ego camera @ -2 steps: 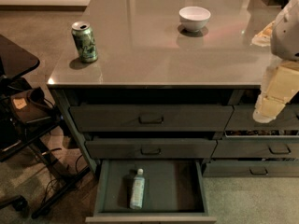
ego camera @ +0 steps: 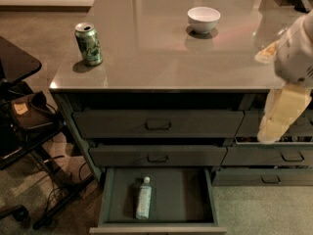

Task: Pick blue plastic bottle from bottom drawer and place on counter

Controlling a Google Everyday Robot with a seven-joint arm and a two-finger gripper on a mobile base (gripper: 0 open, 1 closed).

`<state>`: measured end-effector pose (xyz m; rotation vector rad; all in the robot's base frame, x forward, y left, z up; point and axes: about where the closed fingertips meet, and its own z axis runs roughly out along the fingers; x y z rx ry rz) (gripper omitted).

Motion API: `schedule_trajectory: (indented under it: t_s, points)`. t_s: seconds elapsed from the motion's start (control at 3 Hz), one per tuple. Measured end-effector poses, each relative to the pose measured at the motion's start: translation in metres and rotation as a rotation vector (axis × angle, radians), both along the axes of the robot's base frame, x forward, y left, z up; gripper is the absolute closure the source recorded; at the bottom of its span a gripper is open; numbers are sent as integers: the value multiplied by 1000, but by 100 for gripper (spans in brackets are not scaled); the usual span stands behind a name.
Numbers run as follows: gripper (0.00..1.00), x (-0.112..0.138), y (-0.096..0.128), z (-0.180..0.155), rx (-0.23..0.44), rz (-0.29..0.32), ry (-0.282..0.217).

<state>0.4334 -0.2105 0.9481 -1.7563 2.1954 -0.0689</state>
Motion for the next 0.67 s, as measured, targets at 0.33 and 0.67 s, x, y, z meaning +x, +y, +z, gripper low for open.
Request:
schedule_trajectory:
  t_s: [0.33,0.67]
  points:
    - [0,-16,22,-66,106,78,20]
    - [0,-36,44,-162,278,69,92]
